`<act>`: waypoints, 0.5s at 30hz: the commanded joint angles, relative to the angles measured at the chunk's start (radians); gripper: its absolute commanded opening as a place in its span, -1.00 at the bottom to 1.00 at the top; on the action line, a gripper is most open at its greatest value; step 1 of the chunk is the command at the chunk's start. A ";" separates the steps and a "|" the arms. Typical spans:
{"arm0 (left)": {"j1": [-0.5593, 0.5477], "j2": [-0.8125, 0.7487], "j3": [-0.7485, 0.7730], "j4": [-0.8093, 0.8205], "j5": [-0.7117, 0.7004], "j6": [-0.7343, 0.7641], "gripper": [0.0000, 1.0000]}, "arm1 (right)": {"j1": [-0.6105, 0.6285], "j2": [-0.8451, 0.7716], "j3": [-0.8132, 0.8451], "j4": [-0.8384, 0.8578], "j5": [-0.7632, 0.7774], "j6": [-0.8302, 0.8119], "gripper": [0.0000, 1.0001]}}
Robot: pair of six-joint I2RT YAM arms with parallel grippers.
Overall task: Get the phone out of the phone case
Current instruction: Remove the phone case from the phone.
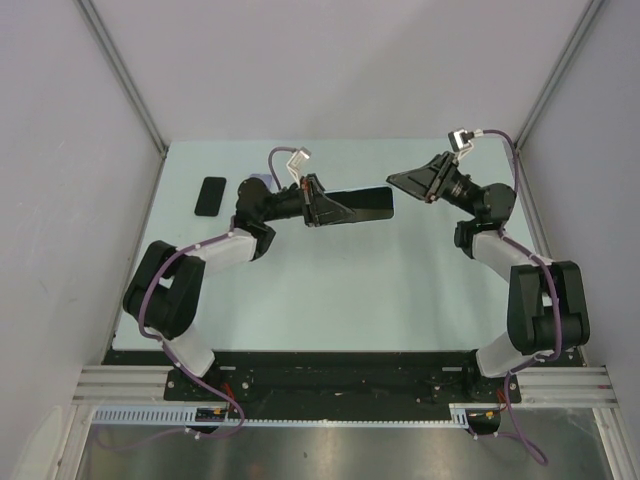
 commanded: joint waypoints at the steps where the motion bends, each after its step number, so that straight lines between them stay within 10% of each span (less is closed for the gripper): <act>1: 0.007 -0.036 0.004 0.095 -0.040 -0.005 -1.00 | -0.005 -0.037 -0.016 0.025 0.004 -0.049 -0.02; 15: 0.008 -0.047 -0.004 0.095 -0.041 -0.016 -0.99 | 0.031 -0.057 -0.036 0.016 -0.011 -0.209 0.07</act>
